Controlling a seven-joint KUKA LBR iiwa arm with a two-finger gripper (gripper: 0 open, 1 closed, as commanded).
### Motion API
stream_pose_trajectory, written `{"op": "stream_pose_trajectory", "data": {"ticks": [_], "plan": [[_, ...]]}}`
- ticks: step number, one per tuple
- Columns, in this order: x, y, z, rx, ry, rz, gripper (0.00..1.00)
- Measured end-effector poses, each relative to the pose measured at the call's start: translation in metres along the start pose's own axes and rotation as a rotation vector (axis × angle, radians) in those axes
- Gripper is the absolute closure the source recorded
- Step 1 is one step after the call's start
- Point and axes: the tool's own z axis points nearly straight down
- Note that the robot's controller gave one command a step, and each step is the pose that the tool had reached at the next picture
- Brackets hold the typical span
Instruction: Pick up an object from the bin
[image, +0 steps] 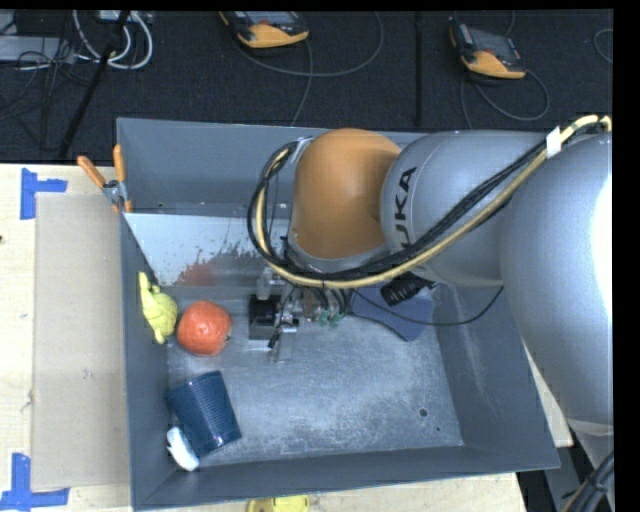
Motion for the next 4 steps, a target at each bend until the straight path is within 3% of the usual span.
{"op": "stream_pose_trajectory", "data": {"ticks": [1,2,3,4], "plan": [[-0.002,-0.001,-0.005,-0.001,-0.007,0.003,0.0],[-0.004,0.07,0.048,-0.002,-0.012,0.088,0.0],[-0.008,0.01,0.066,-0.001,-0.006,0.116,0.0],[-0.007,0.013,0.069,0.001,-0.009,0.125,0.0]]}}
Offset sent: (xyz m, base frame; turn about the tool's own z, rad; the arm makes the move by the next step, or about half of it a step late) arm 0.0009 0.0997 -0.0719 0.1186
